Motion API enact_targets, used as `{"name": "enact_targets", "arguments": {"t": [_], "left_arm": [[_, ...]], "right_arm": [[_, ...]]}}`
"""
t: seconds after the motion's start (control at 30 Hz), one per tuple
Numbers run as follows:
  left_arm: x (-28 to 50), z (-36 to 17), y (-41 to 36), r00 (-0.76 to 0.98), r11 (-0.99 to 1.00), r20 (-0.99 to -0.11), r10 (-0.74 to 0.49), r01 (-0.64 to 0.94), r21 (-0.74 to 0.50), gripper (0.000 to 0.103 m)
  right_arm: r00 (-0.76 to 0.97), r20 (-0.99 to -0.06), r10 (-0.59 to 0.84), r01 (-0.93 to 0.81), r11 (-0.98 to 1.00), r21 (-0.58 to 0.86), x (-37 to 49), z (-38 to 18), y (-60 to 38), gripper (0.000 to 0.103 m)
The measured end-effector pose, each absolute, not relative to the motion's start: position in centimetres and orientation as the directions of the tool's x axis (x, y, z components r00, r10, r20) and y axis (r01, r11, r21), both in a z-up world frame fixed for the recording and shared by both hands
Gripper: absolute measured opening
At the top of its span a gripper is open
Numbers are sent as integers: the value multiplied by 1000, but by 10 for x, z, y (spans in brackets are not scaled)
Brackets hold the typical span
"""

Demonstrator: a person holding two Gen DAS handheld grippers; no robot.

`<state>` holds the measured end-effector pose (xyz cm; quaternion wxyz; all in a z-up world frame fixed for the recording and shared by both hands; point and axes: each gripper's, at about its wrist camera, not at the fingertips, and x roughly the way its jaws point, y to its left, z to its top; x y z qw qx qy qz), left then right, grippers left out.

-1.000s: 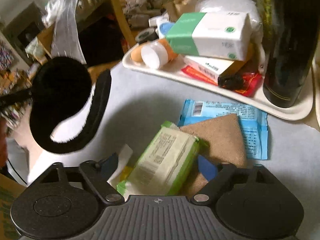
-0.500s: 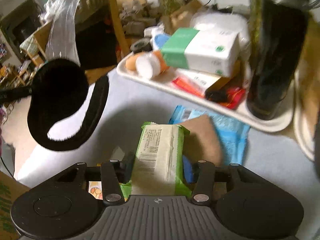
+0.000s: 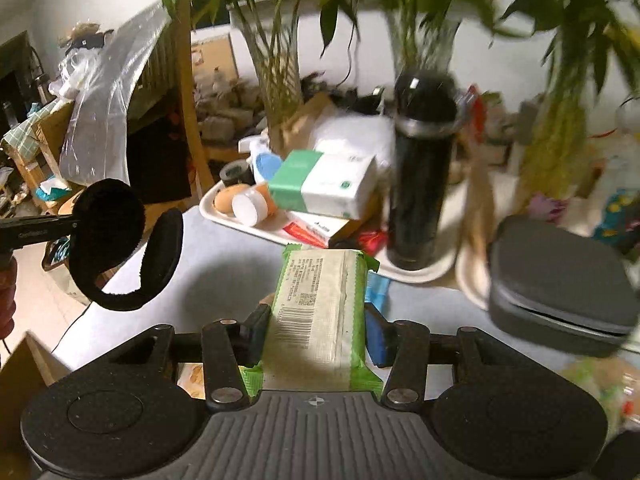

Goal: Organize soft objects
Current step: 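Lift the green wipes pack with the right gripper toward the box, then drop the black pad into the box with the left gripper while the right drops the green pack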

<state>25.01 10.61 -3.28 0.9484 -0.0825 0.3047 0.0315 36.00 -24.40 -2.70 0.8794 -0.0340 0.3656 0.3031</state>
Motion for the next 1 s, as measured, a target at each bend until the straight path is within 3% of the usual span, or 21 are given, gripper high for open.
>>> {"name": "enact_targets", "arguments": {"t": [0.23, 0.47, 0.8, 1.0], "left_arm": [[226, 32, 87, 844, 993, -537, 11, -75, -96, 12], [190, 79, 65, 864, 994, -500, -59, 6, -106, 12], [145, 100, 39, 835, 974, -510, -208, 127, -190, 12], [128, 92, 20, 799, 970, -550, -241, 183, -160, 12]], "right_arm": [[625, -578, 524, -514, 834, 201, 292, 34, -273, 51], [672, -553, 492, -490, 856, 166, 236, 64, -281, 51], [685, -534, 496, -507, 851, 140, 177, 69, -286, 51], [683, -545, 487, -510, 852, 122, 152, 62, -287, 51]]}}
